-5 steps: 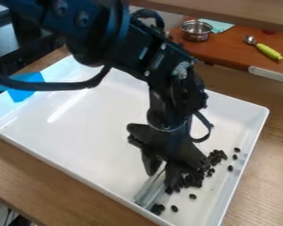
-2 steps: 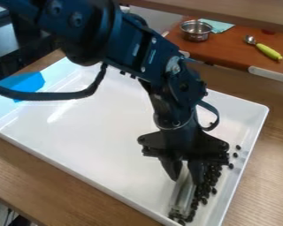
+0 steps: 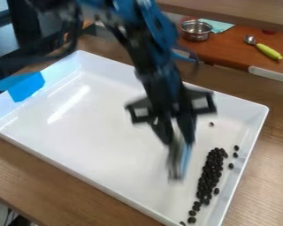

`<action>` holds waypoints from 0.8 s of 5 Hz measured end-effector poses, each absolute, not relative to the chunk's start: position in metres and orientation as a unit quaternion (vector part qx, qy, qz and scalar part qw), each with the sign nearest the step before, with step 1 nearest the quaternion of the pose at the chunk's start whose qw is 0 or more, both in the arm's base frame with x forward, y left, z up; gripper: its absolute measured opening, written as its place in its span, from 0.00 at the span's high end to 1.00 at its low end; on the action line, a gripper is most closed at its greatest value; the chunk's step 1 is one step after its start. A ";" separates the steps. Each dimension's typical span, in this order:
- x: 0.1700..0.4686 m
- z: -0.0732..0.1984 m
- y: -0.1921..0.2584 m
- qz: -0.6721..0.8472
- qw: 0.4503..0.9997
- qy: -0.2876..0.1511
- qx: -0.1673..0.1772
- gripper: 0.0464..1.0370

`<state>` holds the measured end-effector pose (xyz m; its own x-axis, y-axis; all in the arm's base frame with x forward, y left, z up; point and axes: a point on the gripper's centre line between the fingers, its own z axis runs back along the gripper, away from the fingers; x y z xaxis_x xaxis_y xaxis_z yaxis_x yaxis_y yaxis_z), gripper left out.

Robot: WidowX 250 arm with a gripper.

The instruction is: Sweep into pile

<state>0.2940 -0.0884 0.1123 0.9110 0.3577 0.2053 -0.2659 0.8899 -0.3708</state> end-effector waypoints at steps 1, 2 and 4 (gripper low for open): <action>0.311 0.143 -0.057 0.173 0.955 -0.147 -0.192 0.71; 0.335 0.169 -0.011 0.146 0.957 -0.182 -0.170 0.71; 0.376 0.129 0.030 0.071 0.984 -0.153 -0.050 0.71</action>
<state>0.3764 0.0302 0.1287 0.9433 0.1548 0.2937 -0.1241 0.9849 -0.1206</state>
